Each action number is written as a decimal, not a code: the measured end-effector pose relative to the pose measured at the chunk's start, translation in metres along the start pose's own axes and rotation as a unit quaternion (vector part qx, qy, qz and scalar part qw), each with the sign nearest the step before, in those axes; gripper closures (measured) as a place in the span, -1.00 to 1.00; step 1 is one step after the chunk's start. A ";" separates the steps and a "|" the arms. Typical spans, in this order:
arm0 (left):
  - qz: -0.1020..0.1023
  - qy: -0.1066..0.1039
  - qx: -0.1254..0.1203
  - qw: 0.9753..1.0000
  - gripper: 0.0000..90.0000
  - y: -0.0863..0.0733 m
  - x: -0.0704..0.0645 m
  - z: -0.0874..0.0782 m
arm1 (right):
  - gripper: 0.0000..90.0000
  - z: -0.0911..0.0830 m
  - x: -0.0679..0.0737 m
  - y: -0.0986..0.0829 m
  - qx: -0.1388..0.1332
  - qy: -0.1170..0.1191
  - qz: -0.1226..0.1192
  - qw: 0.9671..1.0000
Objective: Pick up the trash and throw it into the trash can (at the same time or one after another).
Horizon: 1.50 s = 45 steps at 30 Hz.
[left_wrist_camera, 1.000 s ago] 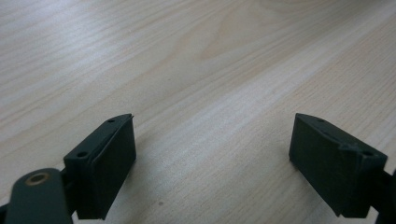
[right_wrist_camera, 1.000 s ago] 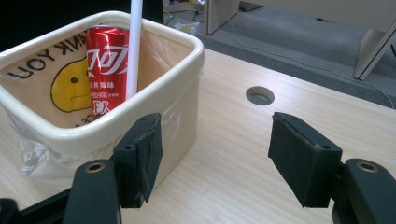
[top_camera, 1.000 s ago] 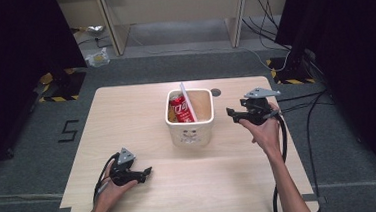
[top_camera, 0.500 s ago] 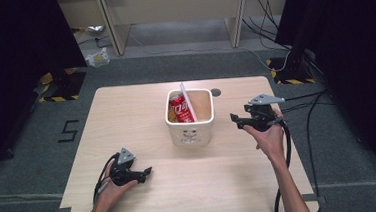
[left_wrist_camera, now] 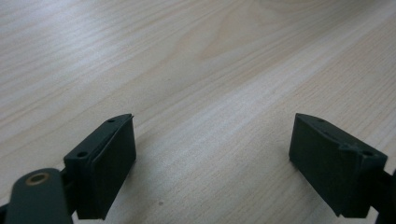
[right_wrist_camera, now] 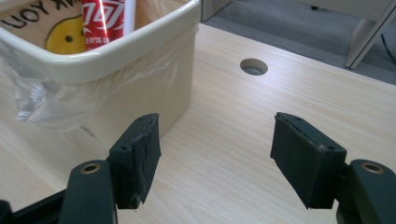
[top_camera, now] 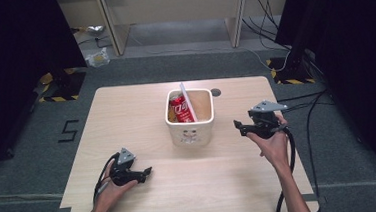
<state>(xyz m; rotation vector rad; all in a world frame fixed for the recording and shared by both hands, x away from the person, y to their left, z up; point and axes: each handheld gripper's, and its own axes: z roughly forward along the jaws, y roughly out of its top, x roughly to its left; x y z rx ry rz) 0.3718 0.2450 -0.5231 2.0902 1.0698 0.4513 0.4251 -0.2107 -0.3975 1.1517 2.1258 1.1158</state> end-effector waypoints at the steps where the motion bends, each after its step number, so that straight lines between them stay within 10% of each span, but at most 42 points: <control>1: 0.000 0.000 0.000 1.000 -0.69 0.000 0.000 0.000 | -0.27 -0.001 0.001 -0.001 0.001 0.001 -0.003 1.000; 45: -0.001 0.000 0.000 1.000 -0.69 0.000 0.000 0.000 | -0.30 -0.011 0.026 -0.067 -0.008 0.039 0.022 0.999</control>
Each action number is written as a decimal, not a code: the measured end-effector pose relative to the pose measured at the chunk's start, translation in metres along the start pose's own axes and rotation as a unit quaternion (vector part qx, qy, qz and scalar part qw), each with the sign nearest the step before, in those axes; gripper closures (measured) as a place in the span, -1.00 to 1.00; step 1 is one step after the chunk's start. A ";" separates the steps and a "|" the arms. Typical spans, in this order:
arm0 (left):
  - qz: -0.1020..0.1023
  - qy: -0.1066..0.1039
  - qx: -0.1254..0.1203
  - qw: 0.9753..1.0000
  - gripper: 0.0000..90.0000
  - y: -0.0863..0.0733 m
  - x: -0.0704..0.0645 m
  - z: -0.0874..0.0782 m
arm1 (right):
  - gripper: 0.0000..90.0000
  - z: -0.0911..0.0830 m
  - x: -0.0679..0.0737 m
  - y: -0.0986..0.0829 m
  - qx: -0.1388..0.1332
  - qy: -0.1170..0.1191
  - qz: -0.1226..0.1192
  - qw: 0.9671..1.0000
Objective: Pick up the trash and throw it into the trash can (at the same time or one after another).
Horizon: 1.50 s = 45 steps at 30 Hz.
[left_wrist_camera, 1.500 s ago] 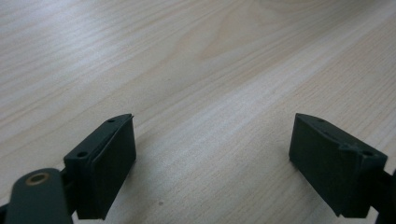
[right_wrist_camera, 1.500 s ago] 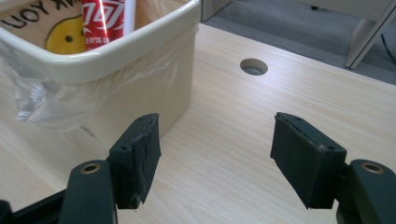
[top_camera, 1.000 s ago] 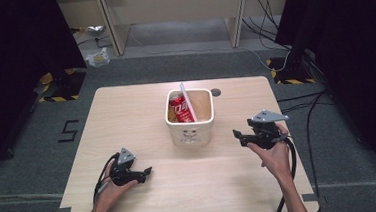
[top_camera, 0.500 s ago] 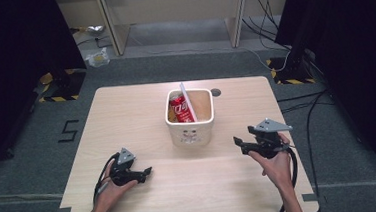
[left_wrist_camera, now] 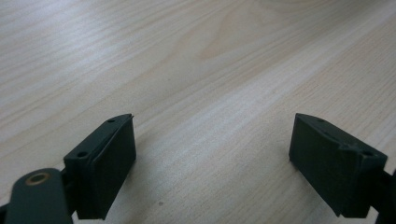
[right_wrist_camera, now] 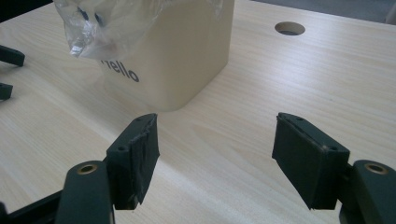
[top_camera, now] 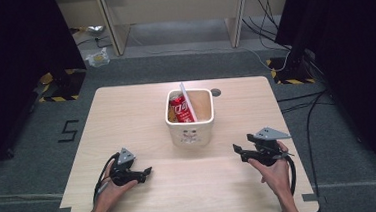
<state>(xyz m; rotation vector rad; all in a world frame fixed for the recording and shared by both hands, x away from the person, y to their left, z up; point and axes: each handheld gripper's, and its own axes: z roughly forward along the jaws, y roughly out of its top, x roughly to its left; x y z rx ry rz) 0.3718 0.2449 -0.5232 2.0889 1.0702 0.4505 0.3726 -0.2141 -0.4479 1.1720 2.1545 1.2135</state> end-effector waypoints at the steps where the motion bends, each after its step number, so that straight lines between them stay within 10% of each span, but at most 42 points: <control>1: 0.000 0.000 0.000 1.000 -0.69 0.000 0.000 0.000 | -0.30 0.000 0.001 -0.001 0.001 0.000 0.000 1.000; 45: 0.000 0.000 -0.001 1.000 -0.69 0.000 0.000 0.000 | -0.56 0.001 0.020 -0.049 0.049 0.008 -0.015 0.999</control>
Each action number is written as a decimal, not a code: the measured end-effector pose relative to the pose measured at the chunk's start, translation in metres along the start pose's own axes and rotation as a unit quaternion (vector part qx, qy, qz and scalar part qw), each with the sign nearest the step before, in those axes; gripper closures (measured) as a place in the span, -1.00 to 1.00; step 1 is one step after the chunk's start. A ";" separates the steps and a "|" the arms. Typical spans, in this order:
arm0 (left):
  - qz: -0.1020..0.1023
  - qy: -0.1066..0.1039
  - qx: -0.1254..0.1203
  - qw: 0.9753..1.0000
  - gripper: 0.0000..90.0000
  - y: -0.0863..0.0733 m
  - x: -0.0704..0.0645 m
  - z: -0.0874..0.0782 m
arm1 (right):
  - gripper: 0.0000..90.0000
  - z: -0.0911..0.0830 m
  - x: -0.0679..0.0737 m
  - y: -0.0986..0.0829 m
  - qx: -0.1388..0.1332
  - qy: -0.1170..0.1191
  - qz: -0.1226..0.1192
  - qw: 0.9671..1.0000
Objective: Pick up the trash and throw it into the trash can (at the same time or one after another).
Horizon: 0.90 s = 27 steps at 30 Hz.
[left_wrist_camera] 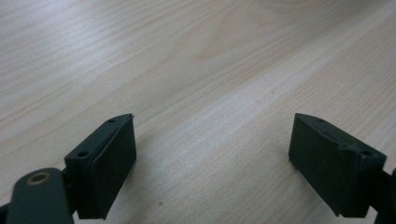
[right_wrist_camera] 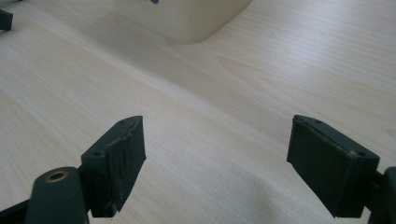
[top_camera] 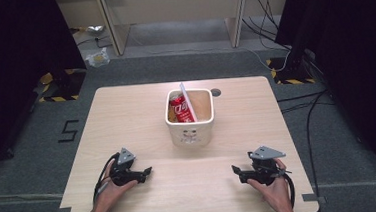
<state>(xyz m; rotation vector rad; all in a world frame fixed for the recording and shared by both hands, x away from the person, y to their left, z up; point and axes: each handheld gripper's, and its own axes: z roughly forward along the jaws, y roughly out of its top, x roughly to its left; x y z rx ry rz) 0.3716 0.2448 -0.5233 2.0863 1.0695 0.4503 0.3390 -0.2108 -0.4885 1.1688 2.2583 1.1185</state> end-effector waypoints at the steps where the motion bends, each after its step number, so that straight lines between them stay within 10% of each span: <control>1: 0.000 0.000 0.000 1.000 -0.69 0.000 0.000 0.000 | -0.56 0.000 0.000 -0.001 0.002 0.001 -0.001 1.000; 27: 0.000 0.000 0.000 1.000 -0.69 0.000 0.000 0.000 | -0.56 0.000 0.007 -0.031 0.031 -0.005 0.002 1.000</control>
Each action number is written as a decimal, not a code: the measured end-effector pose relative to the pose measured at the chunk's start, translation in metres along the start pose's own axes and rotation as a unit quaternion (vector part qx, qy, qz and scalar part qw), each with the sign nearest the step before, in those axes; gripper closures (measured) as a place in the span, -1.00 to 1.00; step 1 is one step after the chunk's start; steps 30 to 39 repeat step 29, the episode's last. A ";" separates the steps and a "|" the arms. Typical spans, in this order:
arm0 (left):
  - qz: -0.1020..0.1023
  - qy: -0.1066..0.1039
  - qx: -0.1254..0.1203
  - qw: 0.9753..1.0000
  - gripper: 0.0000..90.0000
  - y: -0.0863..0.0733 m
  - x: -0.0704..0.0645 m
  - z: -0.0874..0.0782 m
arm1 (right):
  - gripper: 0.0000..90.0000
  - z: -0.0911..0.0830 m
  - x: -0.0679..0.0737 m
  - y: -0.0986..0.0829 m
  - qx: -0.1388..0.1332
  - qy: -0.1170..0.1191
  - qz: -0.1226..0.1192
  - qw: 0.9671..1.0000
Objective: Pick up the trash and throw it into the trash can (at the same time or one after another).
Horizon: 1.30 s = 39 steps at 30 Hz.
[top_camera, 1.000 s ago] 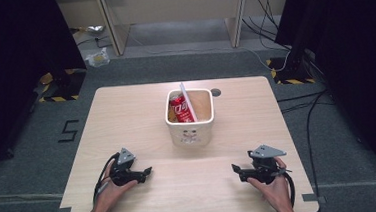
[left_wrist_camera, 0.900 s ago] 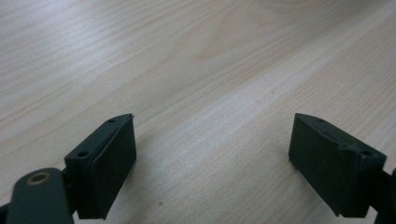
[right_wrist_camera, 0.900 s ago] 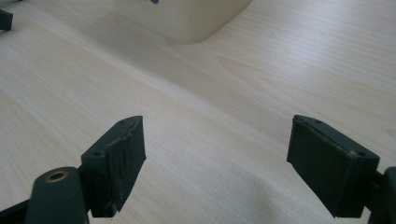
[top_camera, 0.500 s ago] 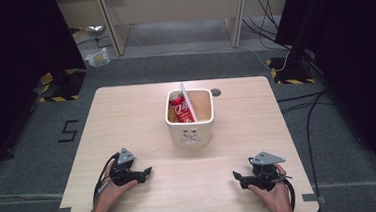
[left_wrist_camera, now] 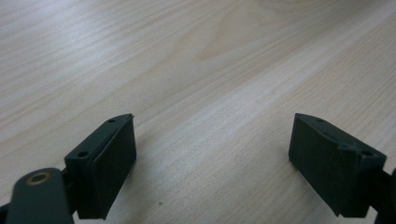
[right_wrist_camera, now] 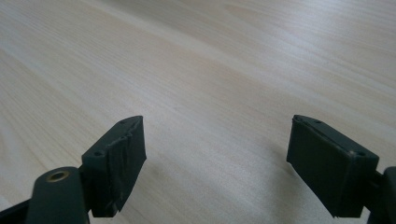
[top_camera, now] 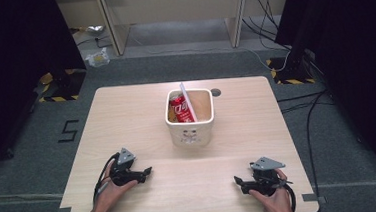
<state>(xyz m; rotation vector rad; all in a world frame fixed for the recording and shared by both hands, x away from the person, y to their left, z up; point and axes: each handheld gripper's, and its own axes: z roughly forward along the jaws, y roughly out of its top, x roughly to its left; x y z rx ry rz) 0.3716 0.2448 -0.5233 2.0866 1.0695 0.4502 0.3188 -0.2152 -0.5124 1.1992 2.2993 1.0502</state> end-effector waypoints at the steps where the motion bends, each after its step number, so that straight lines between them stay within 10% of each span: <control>1: 0.000 0.000 0.000 1.000 -0.69 0.000 0.000 0.000 | -0.56 0.000 0.000 -0.001 0.000 0.001 0.000 1.000; 39: 0.000 0.000 0.000 1.000 -0.68 0.000 0.000 0.000 | -0.70 0.004 0.007 -0.002 0.019 -0.010 -0.022 1.000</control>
